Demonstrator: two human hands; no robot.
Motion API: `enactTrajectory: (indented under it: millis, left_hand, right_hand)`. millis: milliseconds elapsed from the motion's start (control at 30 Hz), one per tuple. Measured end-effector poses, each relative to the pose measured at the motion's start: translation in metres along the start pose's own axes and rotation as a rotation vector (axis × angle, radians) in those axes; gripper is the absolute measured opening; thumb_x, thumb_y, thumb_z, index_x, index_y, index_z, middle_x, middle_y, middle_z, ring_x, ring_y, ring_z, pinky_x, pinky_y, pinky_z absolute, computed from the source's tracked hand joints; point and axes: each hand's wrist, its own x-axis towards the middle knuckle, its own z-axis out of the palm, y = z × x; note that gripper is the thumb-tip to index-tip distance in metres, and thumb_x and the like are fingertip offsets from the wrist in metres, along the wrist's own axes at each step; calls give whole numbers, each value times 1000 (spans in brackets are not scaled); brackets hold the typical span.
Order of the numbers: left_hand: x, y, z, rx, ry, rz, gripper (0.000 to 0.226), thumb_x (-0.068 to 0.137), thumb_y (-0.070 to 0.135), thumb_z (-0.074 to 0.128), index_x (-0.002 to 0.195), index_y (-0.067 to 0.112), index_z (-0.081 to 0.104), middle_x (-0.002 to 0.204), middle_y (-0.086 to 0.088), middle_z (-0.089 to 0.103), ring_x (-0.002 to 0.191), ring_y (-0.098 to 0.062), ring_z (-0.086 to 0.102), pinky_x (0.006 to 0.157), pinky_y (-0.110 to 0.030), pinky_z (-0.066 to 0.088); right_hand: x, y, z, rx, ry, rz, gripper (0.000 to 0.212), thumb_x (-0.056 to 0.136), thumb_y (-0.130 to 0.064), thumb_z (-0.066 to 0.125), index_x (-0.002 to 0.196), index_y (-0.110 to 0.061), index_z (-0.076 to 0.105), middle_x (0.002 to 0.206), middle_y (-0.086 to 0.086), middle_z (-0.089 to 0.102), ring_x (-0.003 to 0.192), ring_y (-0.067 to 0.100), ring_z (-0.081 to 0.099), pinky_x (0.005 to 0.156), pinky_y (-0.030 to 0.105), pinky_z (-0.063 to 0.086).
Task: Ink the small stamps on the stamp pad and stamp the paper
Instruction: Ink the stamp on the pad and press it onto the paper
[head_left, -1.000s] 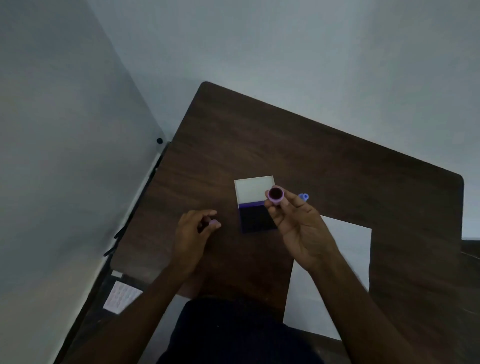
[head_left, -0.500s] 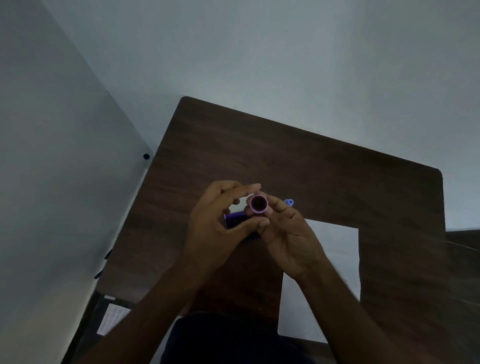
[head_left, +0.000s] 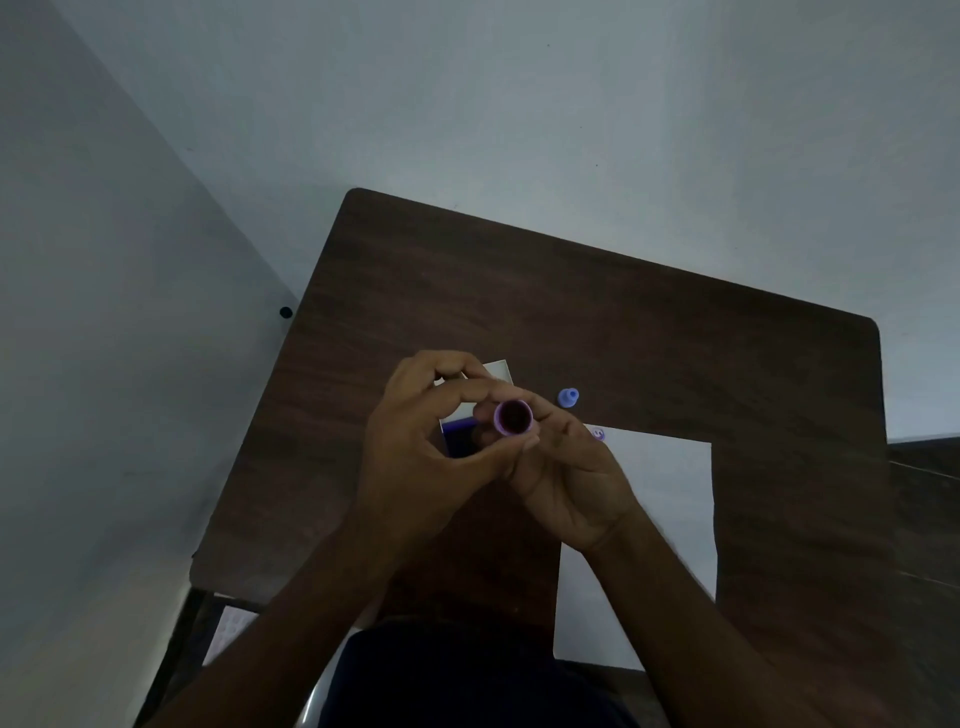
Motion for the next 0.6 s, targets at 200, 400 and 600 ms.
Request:
enactTrajectory:
  millis: [200, 400, 600]
  left_hand:
    - [-2, 3, 1, 76, -2, 151, 46, 54, 20, 88, 90, -2, 70, 94, -21, 67, 90, -31, 59, 80, -47, 50]
    - [-3, 2, 1, 72, 30, 227, 46, 55, 24, 89, 90, 1, 70, 91, -17, 68, 94, -12, 52, 82, -41, 48]
    - [-5, 0, 2, 122, 69, 271, 56, 70, 48, 60, 88, -5, 67, 85, -24, 68, 88, -14, 57, 77, -47, 47]
  right_hand:
    - [-4, 5, 1, 261, -1, 116, 48, 70, -10, 76, 113, 4, 61, 105, 22, 67, 90, 29, 67, 78, 35, 56]
    - [-5, 9, 4, 365, 25, 103, 63, 60, 1, 81, 117, 9, 54, 101, 29, 64, 82, 33, 69, 66, 39, 58]
    - [-3, 11, 0, 299, 38, 86, 62, 55, -5, 87, 110, 5, 61, 101, 23, 67, 87, 30, 68, 72, 33, 58]
